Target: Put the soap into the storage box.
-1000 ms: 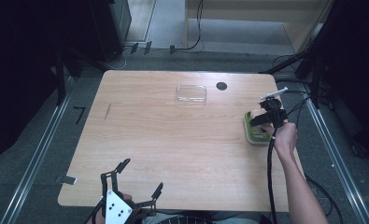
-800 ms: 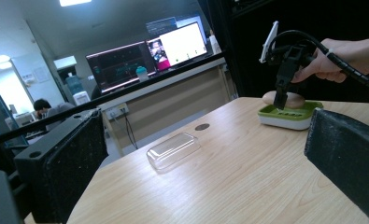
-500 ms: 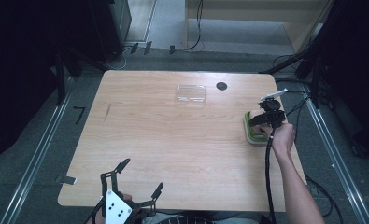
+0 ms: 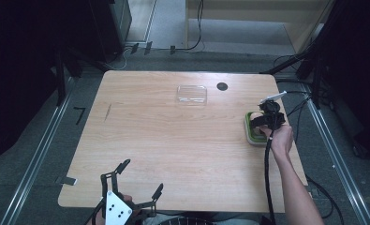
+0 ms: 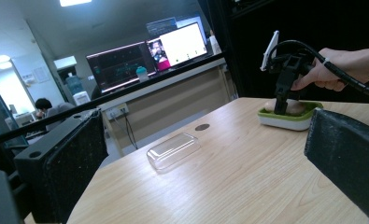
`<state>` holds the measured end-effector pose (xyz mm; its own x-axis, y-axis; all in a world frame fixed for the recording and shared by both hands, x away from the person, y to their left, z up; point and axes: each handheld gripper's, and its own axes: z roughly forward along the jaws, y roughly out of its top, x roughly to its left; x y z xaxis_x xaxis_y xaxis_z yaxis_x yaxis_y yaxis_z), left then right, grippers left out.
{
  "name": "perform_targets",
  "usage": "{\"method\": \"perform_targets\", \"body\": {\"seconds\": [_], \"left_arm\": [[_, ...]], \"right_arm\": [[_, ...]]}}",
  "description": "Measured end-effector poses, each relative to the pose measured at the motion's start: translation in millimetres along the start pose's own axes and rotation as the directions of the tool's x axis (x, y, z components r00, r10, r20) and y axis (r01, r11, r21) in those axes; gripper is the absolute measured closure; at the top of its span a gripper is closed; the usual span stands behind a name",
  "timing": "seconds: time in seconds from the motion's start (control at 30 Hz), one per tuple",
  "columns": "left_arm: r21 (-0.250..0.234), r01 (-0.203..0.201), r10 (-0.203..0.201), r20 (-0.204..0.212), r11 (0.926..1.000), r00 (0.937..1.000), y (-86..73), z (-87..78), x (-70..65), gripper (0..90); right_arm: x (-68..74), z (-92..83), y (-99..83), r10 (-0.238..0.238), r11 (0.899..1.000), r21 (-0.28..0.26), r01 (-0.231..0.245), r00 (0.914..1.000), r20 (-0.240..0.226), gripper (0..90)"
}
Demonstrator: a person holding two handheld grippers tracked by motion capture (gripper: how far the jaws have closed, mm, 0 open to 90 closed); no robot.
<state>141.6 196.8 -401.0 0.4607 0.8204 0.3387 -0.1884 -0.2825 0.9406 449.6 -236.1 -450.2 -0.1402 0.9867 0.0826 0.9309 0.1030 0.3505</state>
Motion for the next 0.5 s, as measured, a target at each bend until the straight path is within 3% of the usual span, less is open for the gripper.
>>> {"method": "perform_targets", "body": {"seconds": [0.5], "left_arm": [[0.000, 0.000, 0.000, 0.001, 1.0000, 1.0000, 0.0, 0.1, -0.2, 0.0]], "right_arm": [[0.5, 5.7, -0.7, 0.027, 1.000, 0.003, -0.027, 0.9995, 0.018, 33.2]]}}
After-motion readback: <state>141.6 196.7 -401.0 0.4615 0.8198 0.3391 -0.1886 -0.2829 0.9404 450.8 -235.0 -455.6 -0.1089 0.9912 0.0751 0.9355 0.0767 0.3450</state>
